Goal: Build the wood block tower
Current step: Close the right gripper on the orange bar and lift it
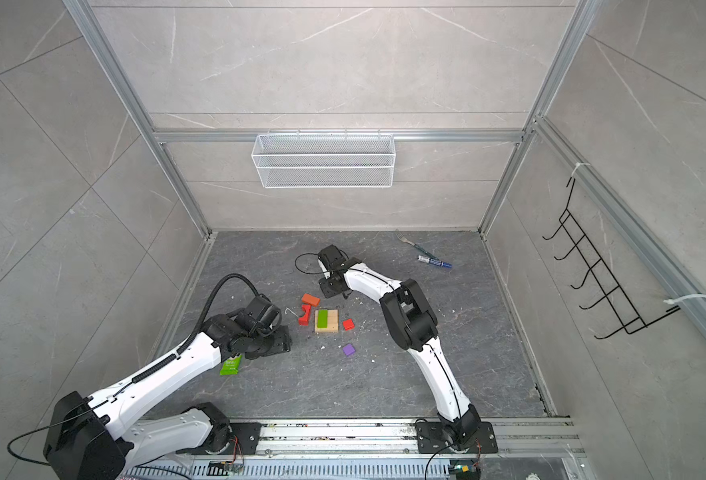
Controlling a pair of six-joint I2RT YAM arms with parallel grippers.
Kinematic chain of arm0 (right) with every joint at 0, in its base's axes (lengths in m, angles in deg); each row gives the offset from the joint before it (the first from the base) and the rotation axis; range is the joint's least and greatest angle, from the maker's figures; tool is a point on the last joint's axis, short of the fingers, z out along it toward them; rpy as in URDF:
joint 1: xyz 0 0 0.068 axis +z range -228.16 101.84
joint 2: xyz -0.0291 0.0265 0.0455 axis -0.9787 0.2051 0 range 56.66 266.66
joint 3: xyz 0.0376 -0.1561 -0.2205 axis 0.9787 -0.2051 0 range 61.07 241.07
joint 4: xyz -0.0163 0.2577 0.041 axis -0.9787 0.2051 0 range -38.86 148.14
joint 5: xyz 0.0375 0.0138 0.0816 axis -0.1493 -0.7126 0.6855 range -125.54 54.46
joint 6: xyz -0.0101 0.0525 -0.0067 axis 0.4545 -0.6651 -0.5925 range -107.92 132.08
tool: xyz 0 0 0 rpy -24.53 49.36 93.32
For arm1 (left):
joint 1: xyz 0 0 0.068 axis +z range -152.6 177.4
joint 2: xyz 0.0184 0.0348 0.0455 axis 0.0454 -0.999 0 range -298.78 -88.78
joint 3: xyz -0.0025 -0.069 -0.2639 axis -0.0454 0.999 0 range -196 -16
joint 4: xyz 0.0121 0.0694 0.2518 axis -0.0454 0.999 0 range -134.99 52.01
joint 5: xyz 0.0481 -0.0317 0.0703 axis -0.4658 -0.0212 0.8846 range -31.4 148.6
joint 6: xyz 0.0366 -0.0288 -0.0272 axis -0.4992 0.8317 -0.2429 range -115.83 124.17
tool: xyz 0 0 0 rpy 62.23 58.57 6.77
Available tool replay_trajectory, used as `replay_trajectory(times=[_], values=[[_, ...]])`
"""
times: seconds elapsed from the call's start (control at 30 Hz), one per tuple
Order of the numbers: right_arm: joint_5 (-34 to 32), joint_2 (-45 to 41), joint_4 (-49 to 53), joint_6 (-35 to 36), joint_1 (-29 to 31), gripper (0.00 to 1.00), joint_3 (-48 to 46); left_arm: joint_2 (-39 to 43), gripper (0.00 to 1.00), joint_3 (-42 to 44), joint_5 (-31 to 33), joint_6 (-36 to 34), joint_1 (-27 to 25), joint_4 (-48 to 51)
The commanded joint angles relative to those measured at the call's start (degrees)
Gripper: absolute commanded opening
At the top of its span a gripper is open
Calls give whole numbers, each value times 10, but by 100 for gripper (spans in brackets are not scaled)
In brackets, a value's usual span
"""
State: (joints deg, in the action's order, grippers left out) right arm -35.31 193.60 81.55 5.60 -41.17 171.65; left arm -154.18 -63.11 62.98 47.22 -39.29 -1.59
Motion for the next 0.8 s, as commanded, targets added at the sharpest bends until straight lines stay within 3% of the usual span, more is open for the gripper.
replay_trajectory(times=[0.0,0.23,0.53,0.77], values=[[-2,9,31,-7,1,11,-5,-9,71,-1,-5,7,2,-11],[-15,-24,11,-25,1,1,-34,-27,71,1,-25,3,2,-35],[-43,-98,6,-75,-1,0,-75,-50,72,7,-66,-7,8,-80],[-10,-187,-19,-117,-11,0,-156,-58,73,-9,-99,-37,40,-82]])
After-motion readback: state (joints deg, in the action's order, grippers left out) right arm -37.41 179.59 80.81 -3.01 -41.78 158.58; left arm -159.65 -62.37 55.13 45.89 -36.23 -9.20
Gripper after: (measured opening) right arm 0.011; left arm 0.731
